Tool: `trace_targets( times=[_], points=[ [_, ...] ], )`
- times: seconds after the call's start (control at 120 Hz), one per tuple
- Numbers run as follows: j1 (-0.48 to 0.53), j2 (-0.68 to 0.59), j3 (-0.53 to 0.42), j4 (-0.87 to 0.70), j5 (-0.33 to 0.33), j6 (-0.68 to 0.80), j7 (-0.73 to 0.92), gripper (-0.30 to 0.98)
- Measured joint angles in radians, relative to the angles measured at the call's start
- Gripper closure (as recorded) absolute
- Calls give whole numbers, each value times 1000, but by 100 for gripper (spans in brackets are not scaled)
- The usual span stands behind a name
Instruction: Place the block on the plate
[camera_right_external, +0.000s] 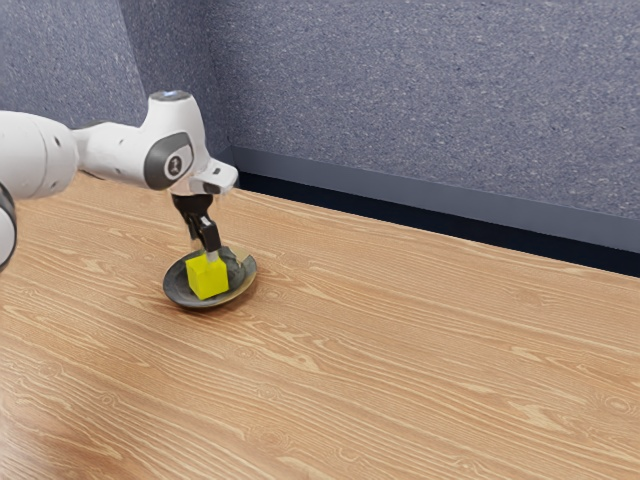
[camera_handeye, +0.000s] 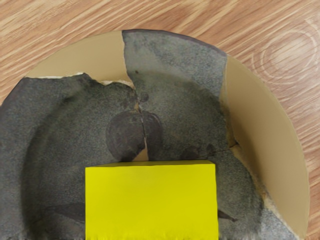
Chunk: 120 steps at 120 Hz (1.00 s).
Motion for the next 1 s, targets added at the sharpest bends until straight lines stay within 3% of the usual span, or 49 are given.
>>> trace_targets(
  times=[0.85, 1.0],
  points=[
    [-38, -265, 8, -37, -21, -224, -68, 0],
    [-118, -307, 85, -34, -40, -279, -100, 0]
  ],
)
